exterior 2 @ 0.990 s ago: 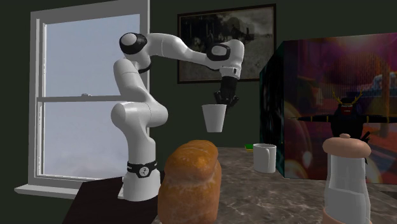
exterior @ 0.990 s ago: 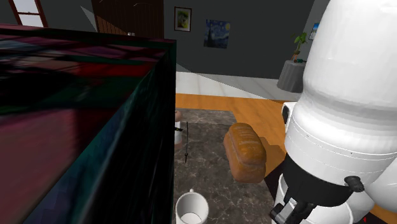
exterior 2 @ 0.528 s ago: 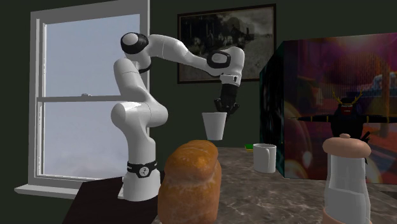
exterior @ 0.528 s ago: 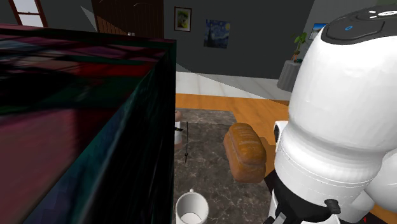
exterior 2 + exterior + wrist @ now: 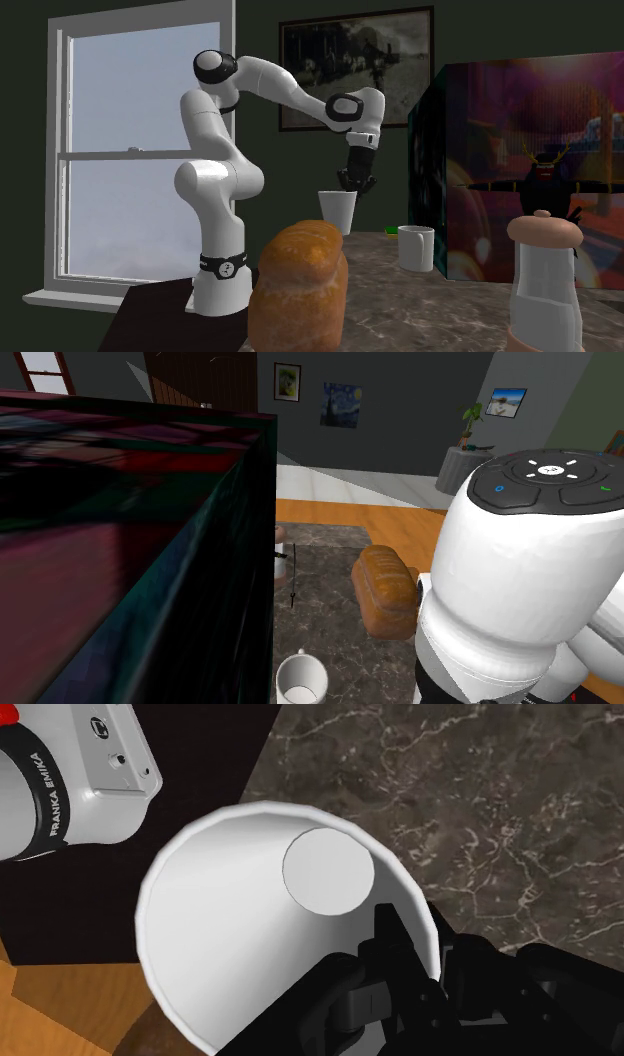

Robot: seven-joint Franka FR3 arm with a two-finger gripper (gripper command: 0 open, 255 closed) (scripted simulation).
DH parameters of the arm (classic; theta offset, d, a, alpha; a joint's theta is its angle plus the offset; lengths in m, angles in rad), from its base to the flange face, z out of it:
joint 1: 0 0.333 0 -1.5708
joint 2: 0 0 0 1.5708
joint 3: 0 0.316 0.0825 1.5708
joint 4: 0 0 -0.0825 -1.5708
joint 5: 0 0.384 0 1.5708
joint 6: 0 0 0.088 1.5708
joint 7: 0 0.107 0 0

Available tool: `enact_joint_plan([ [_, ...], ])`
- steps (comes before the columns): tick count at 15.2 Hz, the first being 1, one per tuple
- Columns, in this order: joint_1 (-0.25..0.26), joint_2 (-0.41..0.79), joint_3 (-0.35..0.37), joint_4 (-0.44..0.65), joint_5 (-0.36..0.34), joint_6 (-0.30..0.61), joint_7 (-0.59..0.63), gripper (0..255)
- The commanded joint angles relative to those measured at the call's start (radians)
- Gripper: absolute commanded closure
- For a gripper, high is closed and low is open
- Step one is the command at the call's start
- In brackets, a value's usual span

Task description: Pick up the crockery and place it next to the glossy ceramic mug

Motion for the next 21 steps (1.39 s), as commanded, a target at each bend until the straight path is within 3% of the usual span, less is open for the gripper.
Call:
enact_joint_plan([
  [1, 0.002, 0.005, 0.011, -0.024, 0.006, 0.03, 0.003, 255],
  [10, -0.012, 0.069, 0.067, -0.099, 0.01, 0.167, 0.018, 255],
  [18, -0.012, 0.069, 0.067, -0.099, 0.01, 0.167, 0.018, 255],
  [19, -0.012, 0.069, 0.067, -0.099, 0.01, 0.167, 0.018, 0],
  [21, -0.012, 0.069, 0.067, -0.099, 0.01, 0.167, 0.018, 0],
])
